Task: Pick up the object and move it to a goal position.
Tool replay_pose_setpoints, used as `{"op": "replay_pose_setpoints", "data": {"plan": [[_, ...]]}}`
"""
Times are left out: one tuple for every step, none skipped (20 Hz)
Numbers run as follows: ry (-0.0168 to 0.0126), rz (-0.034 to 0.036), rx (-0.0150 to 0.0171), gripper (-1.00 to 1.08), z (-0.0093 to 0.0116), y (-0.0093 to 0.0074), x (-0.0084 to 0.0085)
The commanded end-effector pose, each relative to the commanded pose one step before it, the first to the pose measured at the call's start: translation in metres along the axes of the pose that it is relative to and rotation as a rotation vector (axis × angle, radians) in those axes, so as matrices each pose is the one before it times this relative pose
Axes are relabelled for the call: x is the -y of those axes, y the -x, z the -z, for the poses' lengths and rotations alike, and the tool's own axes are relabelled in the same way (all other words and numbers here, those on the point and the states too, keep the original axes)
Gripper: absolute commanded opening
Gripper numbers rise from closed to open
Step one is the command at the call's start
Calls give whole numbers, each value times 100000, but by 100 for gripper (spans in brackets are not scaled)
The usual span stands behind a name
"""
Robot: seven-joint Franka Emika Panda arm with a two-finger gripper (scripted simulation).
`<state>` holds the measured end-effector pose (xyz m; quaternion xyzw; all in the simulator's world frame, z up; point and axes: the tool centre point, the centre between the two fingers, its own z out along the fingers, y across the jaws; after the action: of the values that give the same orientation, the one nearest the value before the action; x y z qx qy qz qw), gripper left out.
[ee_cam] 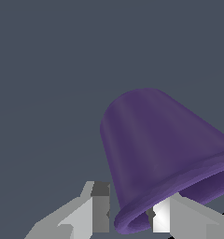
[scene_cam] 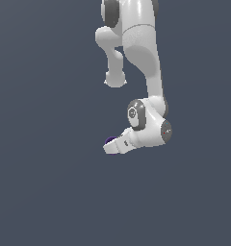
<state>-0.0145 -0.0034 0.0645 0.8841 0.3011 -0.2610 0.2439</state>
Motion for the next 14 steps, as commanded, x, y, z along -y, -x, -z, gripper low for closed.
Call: {"op": "replay_pose_setpoints", "data": {"plan": [[1408,-3733,-1944,-100,-2046,533,-1878],[770,-943,-1479,-100,-248,1,-405],[773,-947,-1485,-100,-248,1,-407],[777,-951,-1490,-100,-249,0,-409],[780,-954,-1495,-100,-250,0,-411],[783,-958,-1499,-100,-251,0,-413],[787,-961,-1504,-100,-251,-1,-415],[790,-965,-1509,-100,-252,-1,-417],[794,-969,-1514,-100,-253,-1,-419],[798,-973,-1518,-100,-254,-1,-421],[802,-977,-1523,-100,-255,-2,-423],[806,-980,-1527,-100,-256,-3,-426],[810,-985,-1531,-100,-257,-3,-428],[815,-989,-1536,-100,-258,-4,-430]]}}
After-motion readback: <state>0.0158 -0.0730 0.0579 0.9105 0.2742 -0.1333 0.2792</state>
